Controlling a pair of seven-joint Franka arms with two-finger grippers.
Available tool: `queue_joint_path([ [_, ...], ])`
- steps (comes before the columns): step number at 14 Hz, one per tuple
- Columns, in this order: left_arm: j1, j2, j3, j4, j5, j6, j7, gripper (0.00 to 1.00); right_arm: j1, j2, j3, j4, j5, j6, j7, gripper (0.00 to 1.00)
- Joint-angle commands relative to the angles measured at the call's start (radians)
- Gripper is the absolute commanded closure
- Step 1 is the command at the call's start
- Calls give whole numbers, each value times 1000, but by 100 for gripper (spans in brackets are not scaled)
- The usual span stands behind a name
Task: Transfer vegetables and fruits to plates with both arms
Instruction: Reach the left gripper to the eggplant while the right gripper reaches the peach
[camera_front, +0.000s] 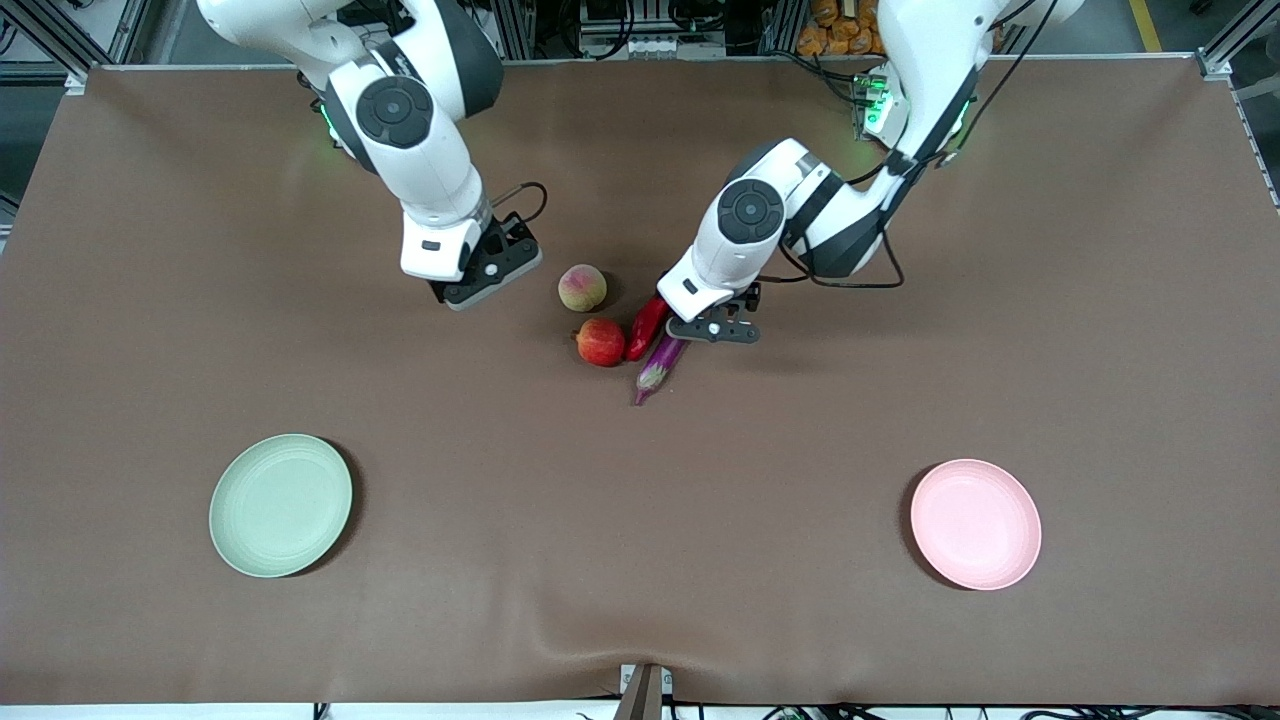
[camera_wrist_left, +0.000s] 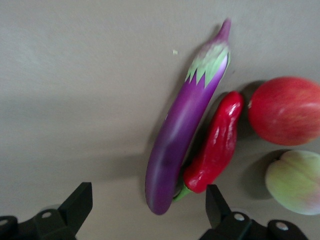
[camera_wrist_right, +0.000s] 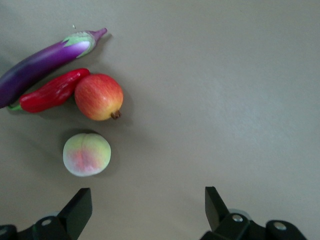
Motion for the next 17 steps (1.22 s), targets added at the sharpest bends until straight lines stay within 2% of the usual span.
queue_joint_path([
  [1,-5,48,2,0,73,50,-13,0,49,43,-11,-15,6,51,6,0],
  [5,-6,94,7,4,77,119,-13,0,113,76,-11,-44,10,101,137,0],
  [9,-14,141,10,13,83,153,-15,0,149,76,-10,-182,15,313,165,0],
  [12,-17,154,12,14,87,162,-15,4,159,73,-8,-219,29,356,165,0],
  [14,-17,166,10,14,108,173,-15,10,159,70,-8,-230,32,356,165,0],
  [17,-23,186,10,28,108,177,-18,31,168,70,-8,-231,32,356,177,0],
])
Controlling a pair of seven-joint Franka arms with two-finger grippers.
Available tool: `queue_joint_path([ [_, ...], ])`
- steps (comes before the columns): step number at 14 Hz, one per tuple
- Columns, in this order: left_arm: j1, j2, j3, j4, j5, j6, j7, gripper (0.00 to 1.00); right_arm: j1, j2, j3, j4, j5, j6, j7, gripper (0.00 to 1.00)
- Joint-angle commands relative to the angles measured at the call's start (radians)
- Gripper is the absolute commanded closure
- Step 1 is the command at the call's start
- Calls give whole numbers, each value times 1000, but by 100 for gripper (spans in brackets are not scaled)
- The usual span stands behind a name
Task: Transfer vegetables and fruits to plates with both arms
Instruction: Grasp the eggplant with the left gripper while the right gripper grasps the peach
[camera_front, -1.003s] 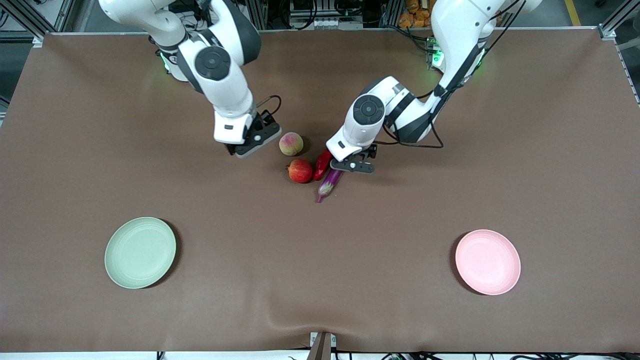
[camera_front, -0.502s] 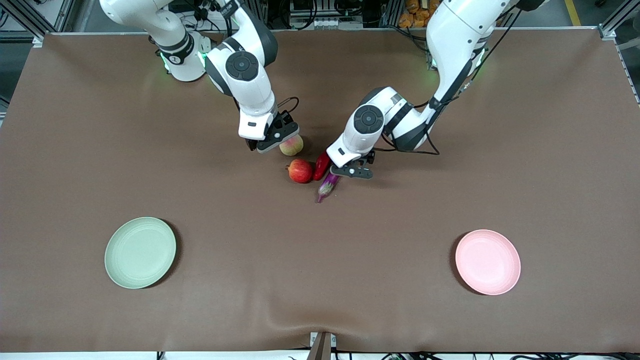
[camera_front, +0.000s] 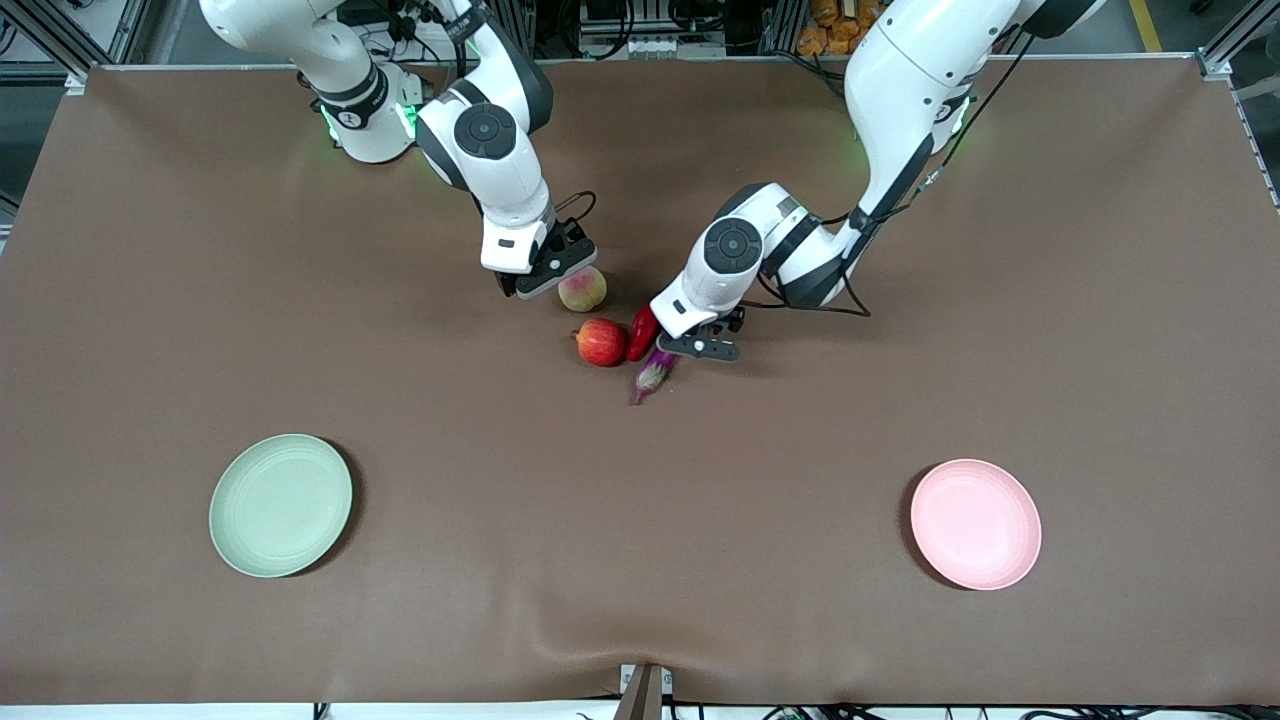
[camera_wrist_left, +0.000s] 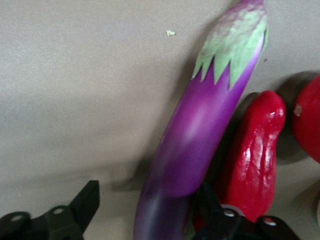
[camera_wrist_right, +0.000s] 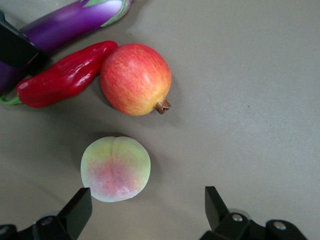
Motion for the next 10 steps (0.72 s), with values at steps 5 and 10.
queue_joint_path([
  [5,-9,31,5,40,29,6,-9,100,73,35,-9,-31,17,110,107,0],
  [10,107,-156,1,51,29,-197,17,100,102,141,-9,-27,17,251,156,0],
])
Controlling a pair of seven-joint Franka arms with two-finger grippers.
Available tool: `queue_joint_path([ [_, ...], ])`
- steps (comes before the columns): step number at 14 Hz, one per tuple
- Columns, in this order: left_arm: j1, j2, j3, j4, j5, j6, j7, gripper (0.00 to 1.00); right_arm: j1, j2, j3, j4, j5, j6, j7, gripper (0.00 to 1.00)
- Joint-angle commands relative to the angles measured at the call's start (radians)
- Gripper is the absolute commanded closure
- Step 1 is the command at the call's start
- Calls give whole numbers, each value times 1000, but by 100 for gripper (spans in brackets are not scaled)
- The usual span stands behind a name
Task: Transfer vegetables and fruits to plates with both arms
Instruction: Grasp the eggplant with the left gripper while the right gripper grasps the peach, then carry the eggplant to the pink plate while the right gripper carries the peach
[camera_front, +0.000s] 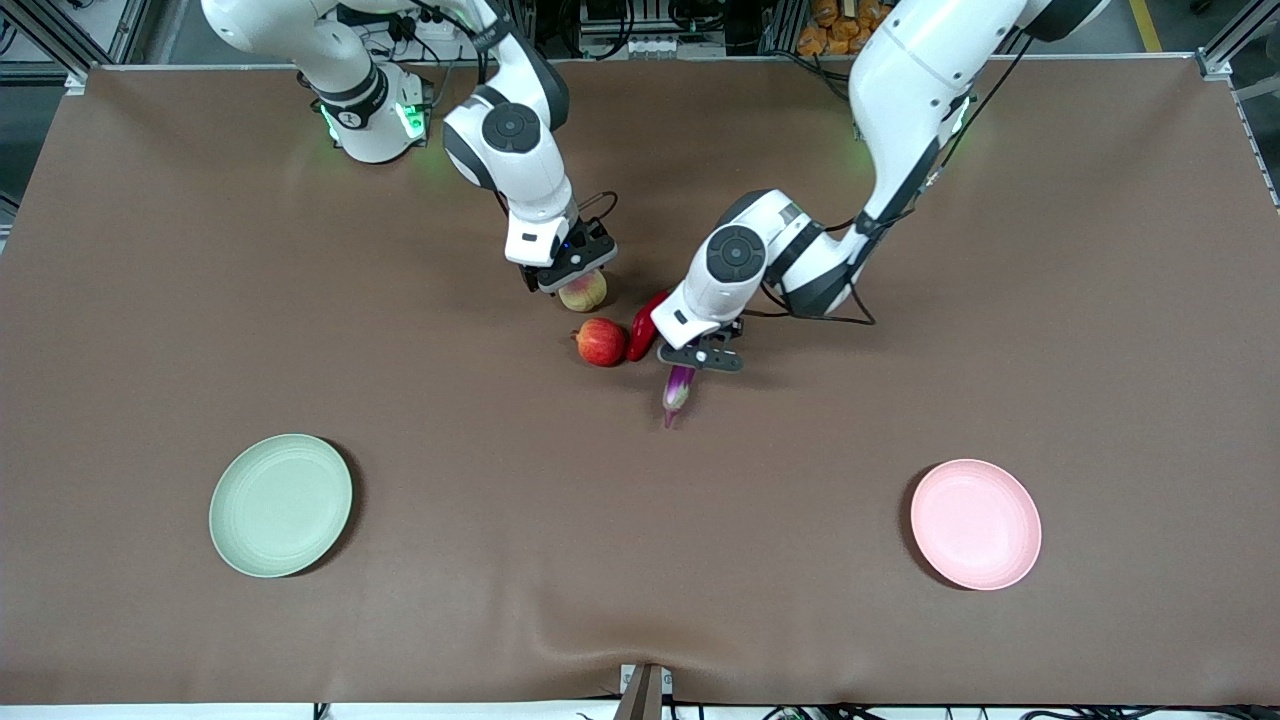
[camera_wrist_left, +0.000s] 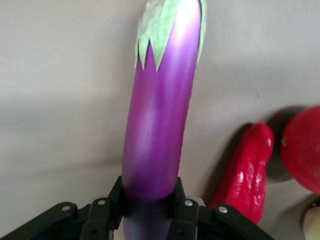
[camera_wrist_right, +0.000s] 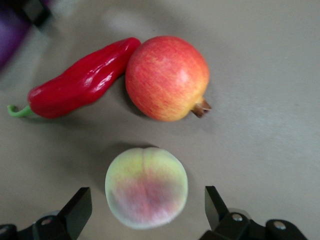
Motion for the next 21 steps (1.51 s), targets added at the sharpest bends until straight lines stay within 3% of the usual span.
queue_joint_path([
  [1,103,-157,-11,-24,22,-130,20,100,23,41,-9,-2,15,57,24,0],
  [4,239,-246,-11,-24,21,-259,159,100,23,69,-9,-1,15,72,24,0],
  [7,425,-278,-12,-18,13,-275,378,100,26,81,-9,-1,15,83,24,0],
  [8,494,-277,-11,-12,10,-275,477,100,26,86,-9,-1,15,83,24,11],
  [9,557,-261,-11,16,10,-275,582,100,26,93,-9,-1,15,83,25,48],
  [10,614,-234,-9,51,10,-275,695,100,26,95,-9,-1,17,83,25,78],
  [11,658,-197,-6,92,10,-275,799,100,25,93,-9,-1,17,83,25,98],
  [15,780,19,2,289,24,-273,969,100,12,-4,-14,-2,17,68,94,100],
  [19,757,157,3,425,22,-264,957,100,-101,-253,-18,16,15,-266,94,100],
  [21,742,214,5,488,22,-263,934,100,-176,-308,-20,85,14,-440,91,100],
])
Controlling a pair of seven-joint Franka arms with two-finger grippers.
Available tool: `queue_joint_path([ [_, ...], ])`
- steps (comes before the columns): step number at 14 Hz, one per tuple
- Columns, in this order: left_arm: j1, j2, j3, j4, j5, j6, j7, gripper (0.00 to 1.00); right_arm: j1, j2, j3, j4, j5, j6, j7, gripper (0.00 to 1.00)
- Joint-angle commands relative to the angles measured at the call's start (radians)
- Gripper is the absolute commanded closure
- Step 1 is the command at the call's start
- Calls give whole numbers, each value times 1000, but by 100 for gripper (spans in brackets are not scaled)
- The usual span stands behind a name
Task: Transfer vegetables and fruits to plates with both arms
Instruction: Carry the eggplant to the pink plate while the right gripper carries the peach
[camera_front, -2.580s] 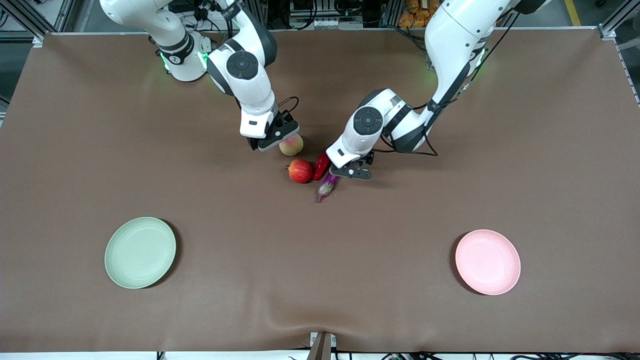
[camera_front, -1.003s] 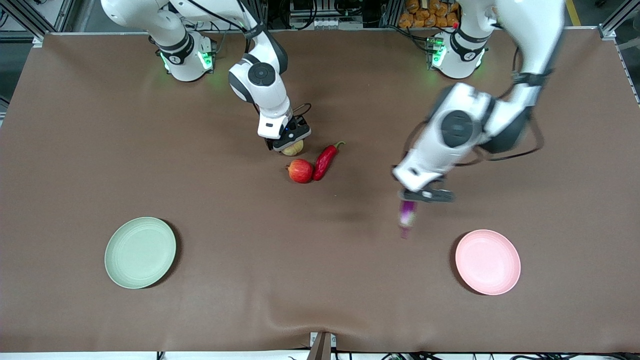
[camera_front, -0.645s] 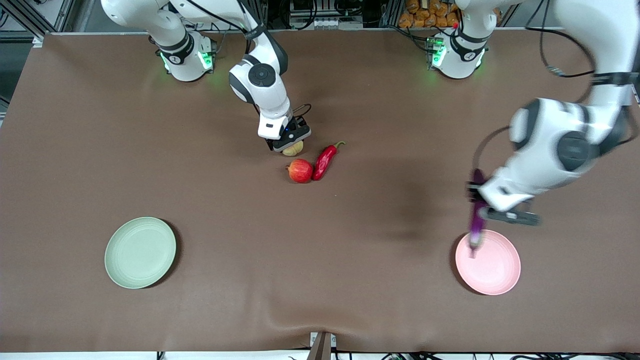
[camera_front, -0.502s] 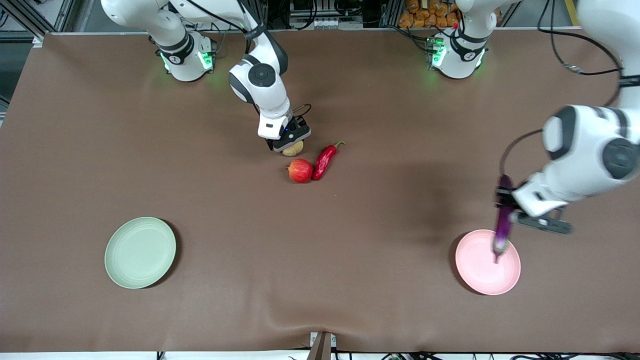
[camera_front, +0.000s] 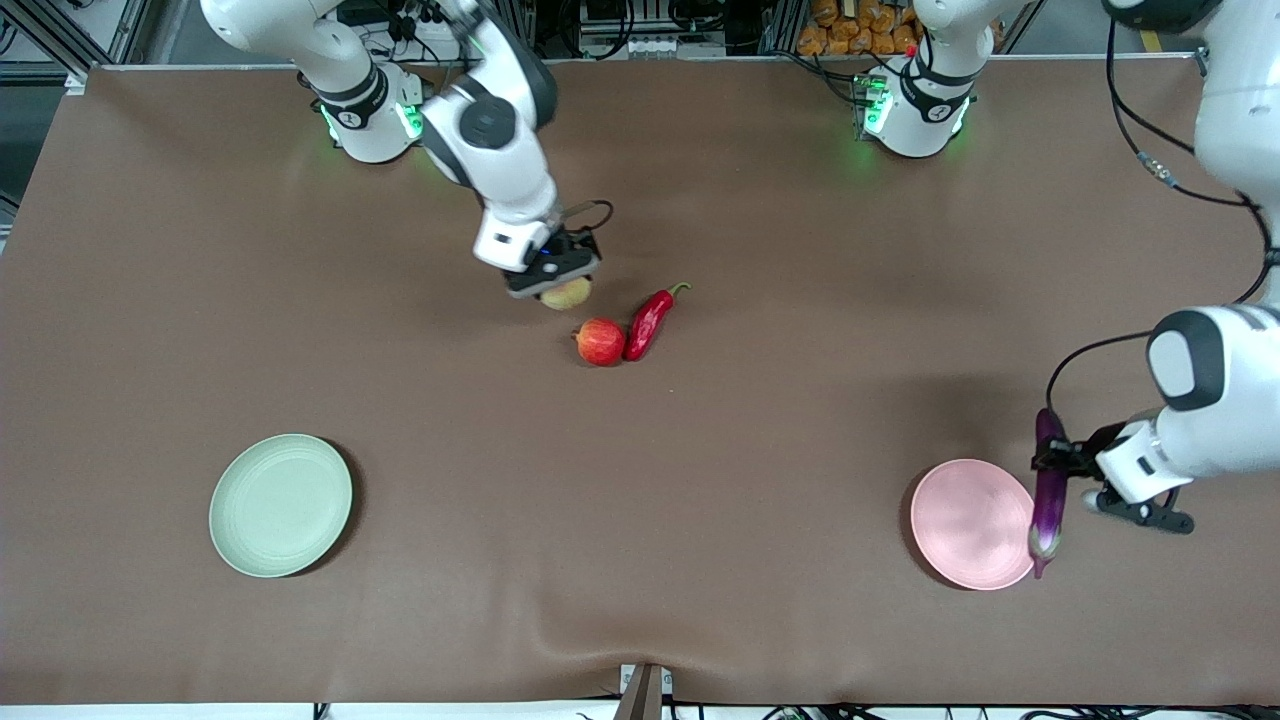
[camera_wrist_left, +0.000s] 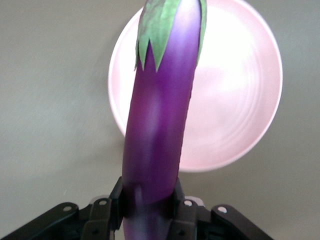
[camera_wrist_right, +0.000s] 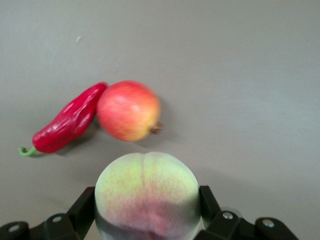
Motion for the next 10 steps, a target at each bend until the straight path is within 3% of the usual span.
queue_joint_path([
  [1,-46,76,-3,124,19,-18,-41,100,-113,-97,8,81,11,-234,-10,100],
  [5,-196,101,142,135,14,69,-115,100,-352,-80,8,262,11,-425,-152,100],
  [10,-199,148,152,136,15,105,-150,100,-624,67,8,403,11,-433,-401,100],
])
